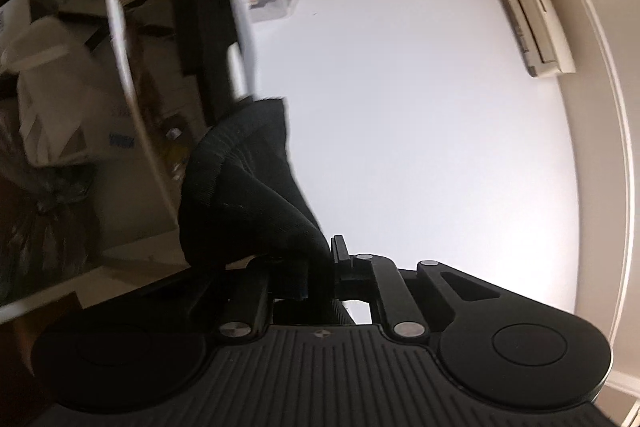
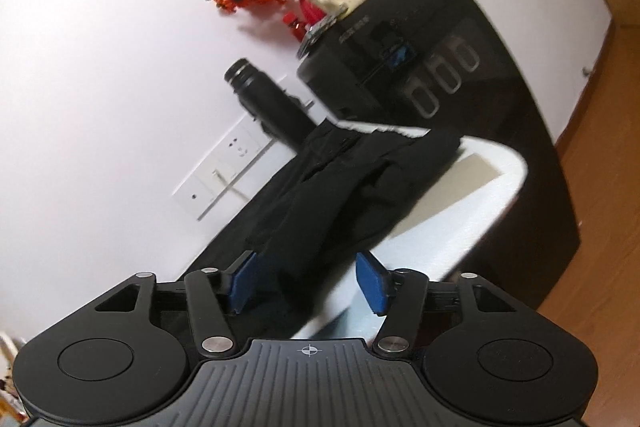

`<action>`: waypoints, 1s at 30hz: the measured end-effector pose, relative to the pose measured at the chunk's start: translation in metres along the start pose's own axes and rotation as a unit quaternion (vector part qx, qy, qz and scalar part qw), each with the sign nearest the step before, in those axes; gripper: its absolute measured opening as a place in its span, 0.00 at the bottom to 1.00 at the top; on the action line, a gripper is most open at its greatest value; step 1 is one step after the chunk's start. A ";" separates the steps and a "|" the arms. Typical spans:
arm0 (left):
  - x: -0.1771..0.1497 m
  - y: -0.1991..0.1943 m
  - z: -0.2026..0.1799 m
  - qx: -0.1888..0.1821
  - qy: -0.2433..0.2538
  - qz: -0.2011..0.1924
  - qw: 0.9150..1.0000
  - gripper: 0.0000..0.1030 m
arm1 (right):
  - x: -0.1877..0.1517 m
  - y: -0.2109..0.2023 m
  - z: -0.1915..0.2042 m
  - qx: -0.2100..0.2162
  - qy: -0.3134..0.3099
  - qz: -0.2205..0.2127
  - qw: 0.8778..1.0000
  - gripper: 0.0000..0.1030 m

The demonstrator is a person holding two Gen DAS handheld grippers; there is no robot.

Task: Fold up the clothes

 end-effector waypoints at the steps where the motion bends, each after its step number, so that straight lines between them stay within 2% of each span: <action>1: 0.001 0.001 -0.005 0.000 0.008 0.001 1.000 0.09 | -0.002 0.005 0.003 0.000 -0.003 0.010 1.000 0.51; 4: 0.007 0.006 -0.020 -0.004 0.023 -0.002 1.000 0.07 | -0.010 0.018 0.013 0.006 -0.016 0.030 0.999 0.47; 5: 0.009 0.008 -0.025 -0.005 0.026 -0.003 1.000 0.06 | -0.013 0.021 0.016 0.007 -0.019 0.034 0.999 0.38; 6: 0.011 0.011 -0.031 -0.007 0.030 -0.005 1.000 0.06 | -0.014 0.023 0.018 0.004 -0.022 0.036 0.999 0.19; 7: 0.013 0.013 -0.036 -0.009 0.033 -0.007 0.999 0.06 | -0.013 0.023 0.020 -0.005 -0.031 0.028 0.999 0.08; 11: 0.021 0.026 -0.060 -0.017 0.051 -0.012 0.998 0.05 | 0.007 -0.012 0.036 0.035 -0.047 -0.058 0.997 0.08; 14: 0.025 0.039 -0.082 -0.043 0.079 -0.007 0.996 0.05 | 0.018 -0.037 0.041 0.048 -0.060 -0.108 0.991 0.07; 16: 0.025 0.042 -0.086 -0.043 0.077 -0.009 0.996 0.05 | 0.019 -0.039 0.035 0.035 -0.063 -0.100 0.992 0.07; 20: 0.023 0.042 -0.090 -0.034 0.082 -0.008 0.996 0.05 | 0.018 -0.046 0.026 0.065 -0.045 -0.105 0.991 0.07; 23: 0.023 0.041 -0.095 -0.029 0.092 -0.008 0.995 0.05 | 0.022 -0.040 0.023 0.069 -0.042 -0.102 0.992 0.07; 30: 0.035 0.078 -0.126 -0.049 0.114 -0.011 0.992 0.05 | 0.047 -0.027 0.051 0.087 -0.071 -0.109 0.988 0.06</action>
Point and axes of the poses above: each gripper's, at about its wrist camera, not at the fingertips, and y roughly the way its jaws point, z to its left, x to its top, the point moved 5 cm from there along y, roughly the way its jaws point, and after that the axes turned 8 degrees about -x, right-handed, at the moved point
